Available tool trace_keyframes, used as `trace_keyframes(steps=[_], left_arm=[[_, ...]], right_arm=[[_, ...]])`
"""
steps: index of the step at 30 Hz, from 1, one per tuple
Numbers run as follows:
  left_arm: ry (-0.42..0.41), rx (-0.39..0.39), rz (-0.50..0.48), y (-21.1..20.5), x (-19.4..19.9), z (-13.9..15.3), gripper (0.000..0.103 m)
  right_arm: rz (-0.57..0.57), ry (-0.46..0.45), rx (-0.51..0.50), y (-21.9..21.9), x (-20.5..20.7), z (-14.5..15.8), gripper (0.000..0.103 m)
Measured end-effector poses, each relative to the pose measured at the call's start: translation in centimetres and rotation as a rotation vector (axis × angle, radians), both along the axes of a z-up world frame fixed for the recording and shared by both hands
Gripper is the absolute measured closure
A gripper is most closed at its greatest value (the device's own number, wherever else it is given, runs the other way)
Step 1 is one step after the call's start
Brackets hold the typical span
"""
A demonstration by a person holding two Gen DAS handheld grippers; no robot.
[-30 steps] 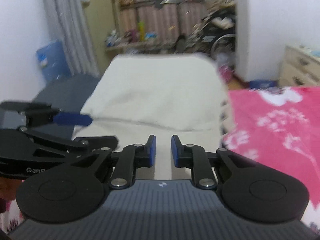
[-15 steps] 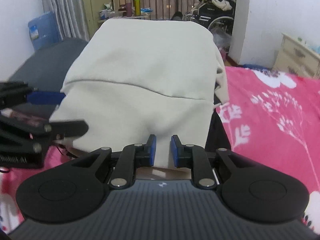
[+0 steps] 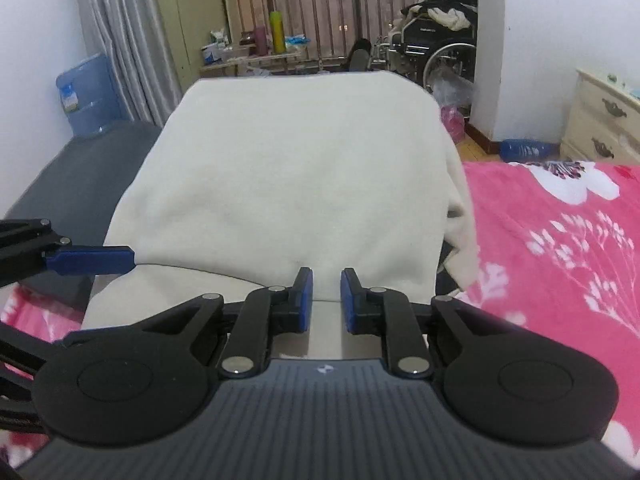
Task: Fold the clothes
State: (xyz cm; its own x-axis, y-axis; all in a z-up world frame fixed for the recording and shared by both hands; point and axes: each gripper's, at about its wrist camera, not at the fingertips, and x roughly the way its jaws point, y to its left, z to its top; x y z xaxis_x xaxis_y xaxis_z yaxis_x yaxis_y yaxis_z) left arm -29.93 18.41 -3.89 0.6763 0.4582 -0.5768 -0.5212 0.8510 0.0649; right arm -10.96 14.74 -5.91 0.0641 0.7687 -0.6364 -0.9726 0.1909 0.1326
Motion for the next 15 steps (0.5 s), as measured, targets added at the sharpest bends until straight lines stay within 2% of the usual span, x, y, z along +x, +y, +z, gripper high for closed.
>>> trace_keyframes(steps=[3,6,8,10,11,13,15], left_arm=[[-0.072,0.002,-0.007,0.2,-0.3,1.9,0.043],[-0.113,0.028,0.023,1.4,0.6,2.8,0.043],[-0.091,-0.021,0.070,3.1,1.8,1.8,0.043],[-0.050,-0.128,0.132,5.0,2.6,-0.2,0.044],[-0.065,-0.138,0.140,5.1,2.5,-0.4,0.044],[-0.086,-0.119,0.123,4.8,2.5,0.6,0.044],[-0.116,-0.092,0.104,4.7,2.5,1.9,0.044]], right_arm=[[-0.015,-0.035,0.036,-0.4,0.8,2.6,0.088],[-0.026,-0.027,0.010,1.4,1.6,1.7,0.088],[-0.032,-0.020,-0.009,2.7,2.1,1.0,0.088],[-0.039,-0.013,-0.029,3.9,2.7,0.3,0.089],[-0.042,-0.009,-0.038,4.6,2.9,0.0,0.089],[-0.025,-0.041,-0.047,4.5,2.7,-0.8,0.089],[-0.023,-0.040,-0.041,4.3,2.8,0.2,0.089]])
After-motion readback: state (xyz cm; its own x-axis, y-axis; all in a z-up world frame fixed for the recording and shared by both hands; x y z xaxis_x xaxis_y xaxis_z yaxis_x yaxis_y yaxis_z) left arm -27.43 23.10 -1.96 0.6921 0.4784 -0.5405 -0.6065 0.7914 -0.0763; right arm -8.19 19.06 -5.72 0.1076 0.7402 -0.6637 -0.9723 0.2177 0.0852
